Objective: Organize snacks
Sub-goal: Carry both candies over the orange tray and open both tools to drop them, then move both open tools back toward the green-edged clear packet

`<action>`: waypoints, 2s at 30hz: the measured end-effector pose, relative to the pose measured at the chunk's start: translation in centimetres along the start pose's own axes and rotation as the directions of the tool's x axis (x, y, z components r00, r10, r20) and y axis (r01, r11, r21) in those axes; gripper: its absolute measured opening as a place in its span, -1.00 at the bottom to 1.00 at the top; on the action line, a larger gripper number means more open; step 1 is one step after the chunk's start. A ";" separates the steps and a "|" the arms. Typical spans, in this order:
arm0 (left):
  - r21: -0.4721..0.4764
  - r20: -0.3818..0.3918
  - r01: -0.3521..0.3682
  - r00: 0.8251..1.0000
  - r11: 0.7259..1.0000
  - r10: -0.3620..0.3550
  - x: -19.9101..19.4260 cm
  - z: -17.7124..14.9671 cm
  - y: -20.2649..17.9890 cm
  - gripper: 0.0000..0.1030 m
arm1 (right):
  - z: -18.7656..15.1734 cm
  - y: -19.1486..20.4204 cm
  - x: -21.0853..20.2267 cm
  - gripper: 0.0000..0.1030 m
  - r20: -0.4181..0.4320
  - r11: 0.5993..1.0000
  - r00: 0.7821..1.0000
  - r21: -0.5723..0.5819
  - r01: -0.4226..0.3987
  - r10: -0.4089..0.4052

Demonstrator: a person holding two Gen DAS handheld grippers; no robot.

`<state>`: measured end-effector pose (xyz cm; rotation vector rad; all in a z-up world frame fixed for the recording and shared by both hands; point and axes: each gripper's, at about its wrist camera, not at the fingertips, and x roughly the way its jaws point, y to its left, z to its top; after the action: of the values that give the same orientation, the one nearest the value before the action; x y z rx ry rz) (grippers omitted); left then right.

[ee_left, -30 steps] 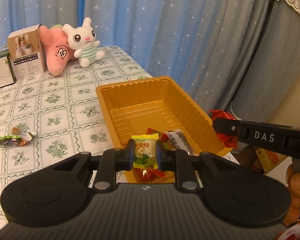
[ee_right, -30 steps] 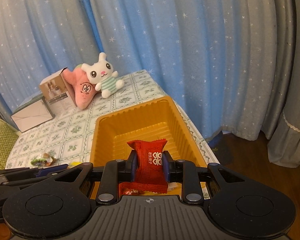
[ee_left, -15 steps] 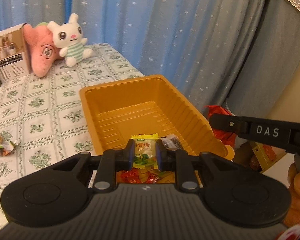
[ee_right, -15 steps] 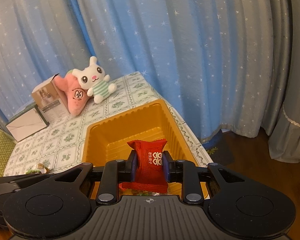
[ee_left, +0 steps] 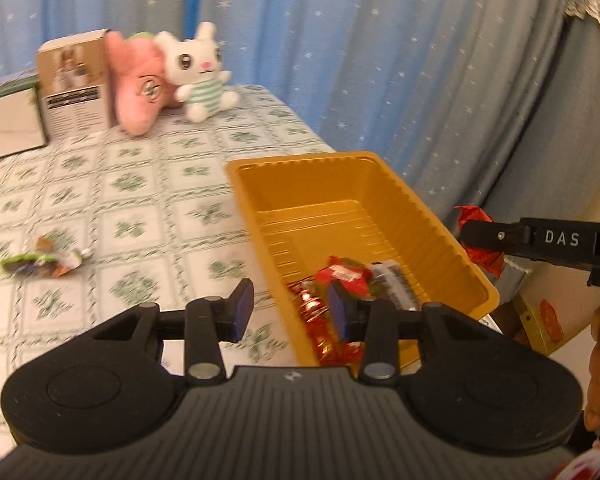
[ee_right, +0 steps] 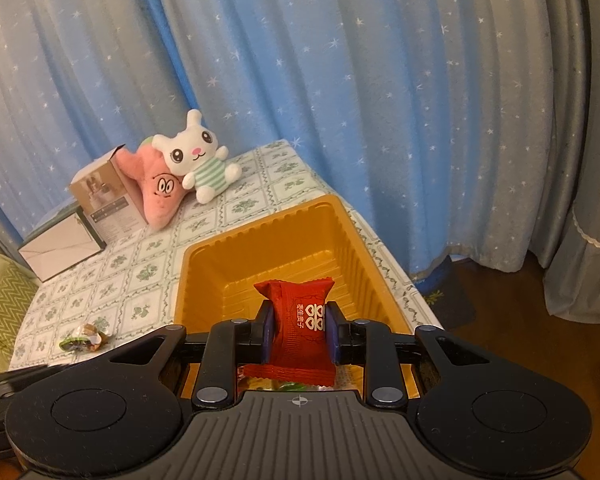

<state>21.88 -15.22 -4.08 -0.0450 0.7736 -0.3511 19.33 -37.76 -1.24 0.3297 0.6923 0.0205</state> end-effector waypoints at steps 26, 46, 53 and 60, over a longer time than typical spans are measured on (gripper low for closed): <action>-0.078 0.023 -0.059 0.998 0.995 0.061 -4.8 -2.7 3.8 0.12 | -1.1 2.1 -1.8 0.14 -0.003 0.999 1.000 0.028 -0.030 0.030; -0.161 0.046 -0.209 0.975 0.965 0.219 -11.4 -5.5 11.0 0.26 | -6.2 9.9 -3.4 0.15 -0.086 0.991 0.989 -0.055 -0.124 0.119; -0.193 0.056 -0.236 0.966 0.952 0.251 -12.6 -5.7 13.1 0.31 | -7.0 11.8 -3.0 0.15 -0.102 0.985 0.985 -0.091 -0.148 0.139; -0.200 0.056 -0.256 0.961 0.946 0.271 -12.6 -5.5 14.5 0.33 | -7.1 13.1 -2.3 0.15 -0.111 0.979 0.983 -0.122 -0.162 0.149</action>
<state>14.04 3.00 -1.93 -0.1343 0.7185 -0.0188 14.27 -23.56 -0.89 0.2579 0.7611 0.2322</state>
